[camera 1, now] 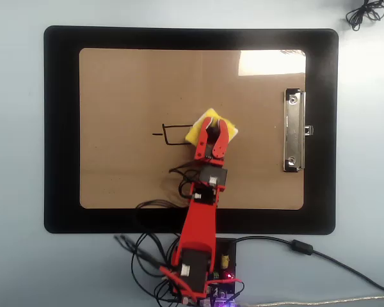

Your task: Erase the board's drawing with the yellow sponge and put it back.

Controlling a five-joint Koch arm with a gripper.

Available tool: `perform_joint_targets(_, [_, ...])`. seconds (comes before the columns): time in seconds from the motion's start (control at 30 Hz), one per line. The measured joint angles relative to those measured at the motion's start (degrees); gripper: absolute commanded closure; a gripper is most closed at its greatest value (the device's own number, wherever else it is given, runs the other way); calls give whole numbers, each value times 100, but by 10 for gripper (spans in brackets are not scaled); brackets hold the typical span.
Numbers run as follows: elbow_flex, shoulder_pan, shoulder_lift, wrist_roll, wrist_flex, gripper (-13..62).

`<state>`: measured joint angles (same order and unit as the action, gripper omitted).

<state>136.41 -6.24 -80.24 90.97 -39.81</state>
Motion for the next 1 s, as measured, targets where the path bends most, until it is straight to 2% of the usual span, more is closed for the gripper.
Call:
perform_joint_targets(0.13, [-1468,-53,1345,0,-62,574])
perform_joint_targets(0.2, [-1204,-264,1406,9,-185,574])
perform_joint_targets(0.27, [-738,-360,1107,18,-281,574])
perform_joint_targets(0.43, [1652,-422,-747,18,-281,574])
perform_joint_targets(0.53, [1863,-439,-1160,9,-193,574])
perform_joint_targets(0.6, [1635,-466,-923,-9,-185,574])
perform_joint_targets(0.73, [-352,-606,624,0,-220,574])
perform_joint_targets(0.83, [-1257,-668,1591,0,-316,574])
perform_joint_targets(0.9, [-1310,-659,1670,9,-334,574])
perform_joint_targets(1.0, [-475,-571,1037,18,-369,574])
